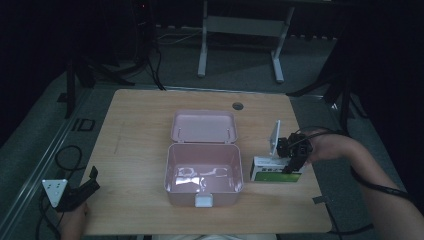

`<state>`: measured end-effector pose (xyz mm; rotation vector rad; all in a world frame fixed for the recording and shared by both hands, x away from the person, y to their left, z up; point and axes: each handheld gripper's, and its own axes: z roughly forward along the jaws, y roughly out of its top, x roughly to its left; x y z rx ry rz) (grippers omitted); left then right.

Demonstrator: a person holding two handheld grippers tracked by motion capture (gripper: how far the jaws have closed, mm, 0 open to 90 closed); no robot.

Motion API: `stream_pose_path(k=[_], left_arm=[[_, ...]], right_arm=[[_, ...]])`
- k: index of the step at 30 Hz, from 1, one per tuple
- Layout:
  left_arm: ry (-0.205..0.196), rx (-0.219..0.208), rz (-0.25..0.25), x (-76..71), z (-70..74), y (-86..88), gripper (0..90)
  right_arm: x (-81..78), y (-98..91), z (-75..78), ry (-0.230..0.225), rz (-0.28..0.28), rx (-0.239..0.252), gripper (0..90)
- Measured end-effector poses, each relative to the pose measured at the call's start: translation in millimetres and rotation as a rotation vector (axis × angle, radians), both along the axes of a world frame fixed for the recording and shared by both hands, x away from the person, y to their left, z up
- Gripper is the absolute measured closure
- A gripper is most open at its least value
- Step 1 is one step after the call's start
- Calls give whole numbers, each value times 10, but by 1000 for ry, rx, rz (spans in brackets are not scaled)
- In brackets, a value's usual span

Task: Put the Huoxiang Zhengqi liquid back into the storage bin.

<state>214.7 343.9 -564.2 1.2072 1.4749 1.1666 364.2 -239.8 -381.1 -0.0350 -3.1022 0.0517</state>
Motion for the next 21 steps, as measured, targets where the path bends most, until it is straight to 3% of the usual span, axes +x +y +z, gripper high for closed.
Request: stream_pose_path(k=[7, 21], left_arm=[[1, 0, 3, 0, 0, 0, 21], [0, -2, 8, -3, 0, -3, 21]], right_arm=[[-115, 31, 184, -3, 6, 22, 618], [-249, 87, 630, -60, 5, 55, 618]])
